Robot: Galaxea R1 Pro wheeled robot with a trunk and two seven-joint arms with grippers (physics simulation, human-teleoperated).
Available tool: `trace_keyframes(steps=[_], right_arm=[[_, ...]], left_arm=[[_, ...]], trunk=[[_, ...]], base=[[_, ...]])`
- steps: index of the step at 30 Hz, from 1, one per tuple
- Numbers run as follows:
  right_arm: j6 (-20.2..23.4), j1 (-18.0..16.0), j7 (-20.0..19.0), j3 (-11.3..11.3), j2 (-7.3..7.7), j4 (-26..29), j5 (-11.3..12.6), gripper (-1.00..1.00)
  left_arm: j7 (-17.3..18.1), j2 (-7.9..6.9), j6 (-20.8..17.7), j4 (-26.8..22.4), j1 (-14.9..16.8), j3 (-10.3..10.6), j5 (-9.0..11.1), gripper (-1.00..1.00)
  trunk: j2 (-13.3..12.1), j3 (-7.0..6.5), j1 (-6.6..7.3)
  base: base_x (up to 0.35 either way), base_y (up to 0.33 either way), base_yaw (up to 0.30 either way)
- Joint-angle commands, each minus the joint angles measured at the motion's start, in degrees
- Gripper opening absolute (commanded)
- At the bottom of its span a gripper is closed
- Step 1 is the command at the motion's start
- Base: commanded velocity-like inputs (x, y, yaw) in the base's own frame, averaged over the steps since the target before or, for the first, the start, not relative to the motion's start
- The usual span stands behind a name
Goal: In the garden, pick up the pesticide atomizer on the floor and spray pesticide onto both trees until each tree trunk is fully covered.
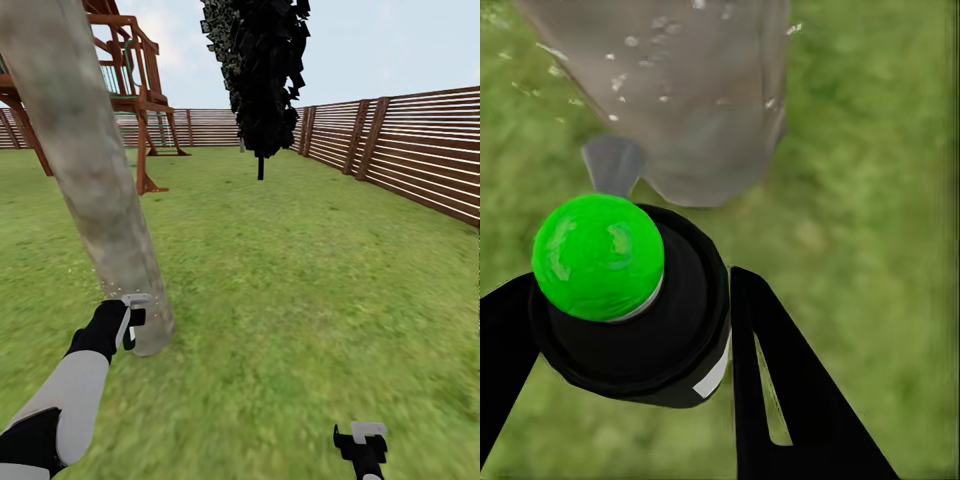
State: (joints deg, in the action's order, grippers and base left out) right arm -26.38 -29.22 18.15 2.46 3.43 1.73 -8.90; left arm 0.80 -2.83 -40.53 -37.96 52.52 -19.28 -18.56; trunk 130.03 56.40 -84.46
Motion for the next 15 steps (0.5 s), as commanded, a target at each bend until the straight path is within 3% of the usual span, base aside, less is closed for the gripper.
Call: trace_keyframes(steps=[1, 7, 15], right_arm=[[-0.07, -0.04, 0.26, 0.27, -0.01, -0.06, -0.6, 1.0], [-0.07, -0.04, 0.28, 0.27, -0.06, -0.06, -0.59, 1.0], [-0.07, -0.05, 0.28, 0.27, -0.09, -0.06, -0.59, 1.0]], left_arm=[[0.08, 0.02, -0.26, -0.18, 0.04, -0.14, -0.15, -1.0], [0.08, 0.02, -0.26, -0.45, 0.12, -0.06, -0.21, -1.0], [0.08, 0.02, -0.26, -0.53, 0.13, -0.09, -0.23, -1.0]], trunk=[[0.02, 0.05, 0.01], [0.02, 0.05, 0.01], [0.02, 0.05, 0.01]], base=[[0.0, -0.274, 0.0], [0.013, -0.275, 0.027], [0.091, -0.275, 0.255]])
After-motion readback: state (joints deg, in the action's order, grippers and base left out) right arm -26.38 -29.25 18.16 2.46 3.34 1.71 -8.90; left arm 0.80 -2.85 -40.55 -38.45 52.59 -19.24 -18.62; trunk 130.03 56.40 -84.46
